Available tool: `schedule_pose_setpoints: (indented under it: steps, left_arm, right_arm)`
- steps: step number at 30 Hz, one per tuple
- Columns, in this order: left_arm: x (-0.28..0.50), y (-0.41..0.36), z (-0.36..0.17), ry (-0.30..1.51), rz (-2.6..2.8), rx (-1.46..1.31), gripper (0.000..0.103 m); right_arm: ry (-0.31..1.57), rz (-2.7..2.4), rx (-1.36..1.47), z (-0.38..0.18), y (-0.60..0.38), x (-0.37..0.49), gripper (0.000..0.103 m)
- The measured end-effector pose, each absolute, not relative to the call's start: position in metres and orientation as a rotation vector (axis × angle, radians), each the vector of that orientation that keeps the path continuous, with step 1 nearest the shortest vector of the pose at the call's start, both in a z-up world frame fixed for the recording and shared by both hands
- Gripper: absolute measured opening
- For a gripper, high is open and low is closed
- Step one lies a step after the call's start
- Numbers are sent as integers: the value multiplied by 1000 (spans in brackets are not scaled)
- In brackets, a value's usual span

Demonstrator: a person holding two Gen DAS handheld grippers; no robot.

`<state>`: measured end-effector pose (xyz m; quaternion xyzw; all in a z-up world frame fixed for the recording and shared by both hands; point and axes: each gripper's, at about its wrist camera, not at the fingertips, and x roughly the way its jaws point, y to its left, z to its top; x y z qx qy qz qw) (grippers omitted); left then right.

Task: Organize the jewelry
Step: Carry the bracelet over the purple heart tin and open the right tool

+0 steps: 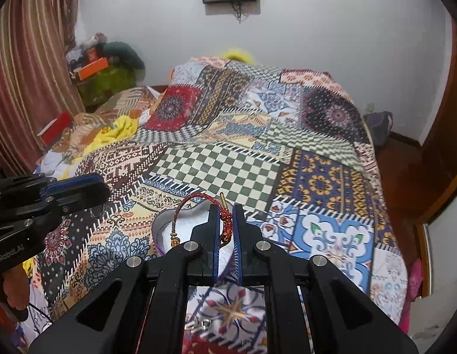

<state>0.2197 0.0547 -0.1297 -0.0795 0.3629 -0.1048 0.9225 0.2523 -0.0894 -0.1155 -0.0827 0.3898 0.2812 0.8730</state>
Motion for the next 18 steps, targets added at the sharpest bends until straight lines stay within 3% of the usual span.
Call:
schedule_pose_setpoints:
  steps: [18]
  left_arm:
    - [261, 39, -176, 884, -312, -178, 11]
  right_arm:
    - [954, 664, -251, -157, -73, 276, 7]
